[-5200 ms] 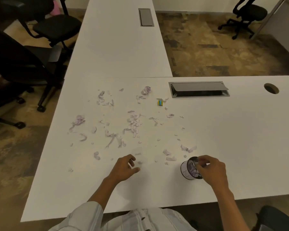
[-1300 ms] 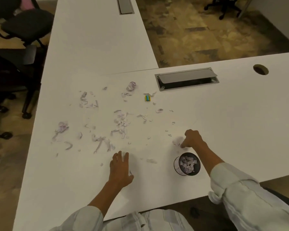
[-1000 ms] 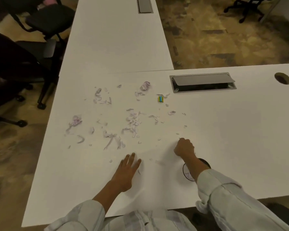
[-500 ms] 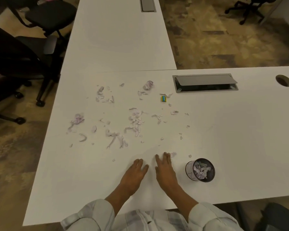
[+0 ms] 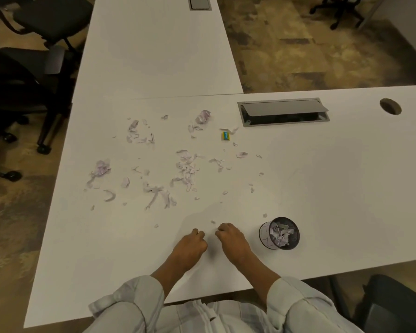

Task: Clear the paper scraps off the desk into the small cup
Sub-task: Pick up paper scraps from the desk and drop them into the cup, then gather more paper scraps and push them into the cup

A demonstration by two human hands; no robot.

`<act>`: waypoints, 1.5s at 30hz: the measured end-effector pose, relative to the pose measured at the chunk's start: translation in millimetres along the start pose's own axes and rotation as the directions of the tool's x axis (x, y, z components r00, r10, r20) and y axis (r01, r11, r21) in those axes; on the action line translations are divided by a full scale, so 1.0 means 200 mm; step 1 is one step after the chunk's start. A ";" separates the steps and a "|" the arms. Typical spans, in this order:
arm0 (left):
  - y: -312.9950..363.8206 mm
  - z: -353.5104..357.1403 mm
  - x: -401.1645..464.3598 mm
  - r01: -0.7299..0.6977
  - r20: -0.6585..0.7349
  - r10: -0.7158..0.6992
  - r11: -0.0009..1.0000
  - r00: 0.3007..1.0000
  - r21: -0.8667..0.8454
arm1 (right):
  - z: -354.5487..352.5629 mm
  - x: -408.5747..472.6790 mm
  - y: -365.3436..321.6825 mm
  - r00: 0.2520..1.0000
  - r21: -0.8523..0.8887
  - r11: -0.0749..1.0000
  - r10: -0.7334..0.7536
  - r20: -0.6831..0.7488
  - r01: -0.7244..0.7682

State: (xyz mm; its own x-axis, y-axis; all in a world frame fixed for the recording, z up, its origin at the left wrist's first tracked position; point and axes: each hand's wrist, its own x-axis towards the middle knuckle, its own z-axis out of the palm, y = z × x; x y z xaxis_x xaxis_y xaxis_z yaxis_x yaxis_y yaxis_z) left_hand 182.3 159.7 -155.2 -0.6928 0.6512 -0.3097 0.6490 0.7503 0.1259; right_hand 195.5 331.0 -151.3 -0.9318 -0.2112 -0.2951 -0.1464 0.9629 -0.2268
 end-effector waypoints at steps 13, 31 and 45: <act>0.29 -0.40 0.27 0.048 -0.303 -0.487 0.585 0.819 -0.810 | -0.50 -0.28 0.13 0.809 0.734 0.665 0.504 -0.302 -0.141; 0.62 -0.52 0.44 0.049 -0.162 -0.261 0.650 0.952 -0.758 | -0.59 -0.51 0.54 0.734 0.698 0.639 0.635 -0.241 -0.325; 0.02 -0.26 0.04 0.672 0.161 -0.655 0.694 0.739 -0.258 | -0.56 -0.27 0.22 0.869 0.712 0.681 0.445 -0.215 -0.173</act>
State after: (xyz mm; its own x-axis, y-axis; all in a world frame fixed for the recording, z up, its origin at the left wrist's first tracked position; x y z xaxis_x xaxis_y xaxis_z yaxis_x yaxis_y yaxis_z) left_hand 163.2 174.4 -109.0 -0.8858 -0.0286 -0.4632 -0.0958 0.9879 0.1222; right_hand 202.1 403.0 -40.8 -0.9465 0.2815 -0.1576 0.2975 0.5724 -0.7641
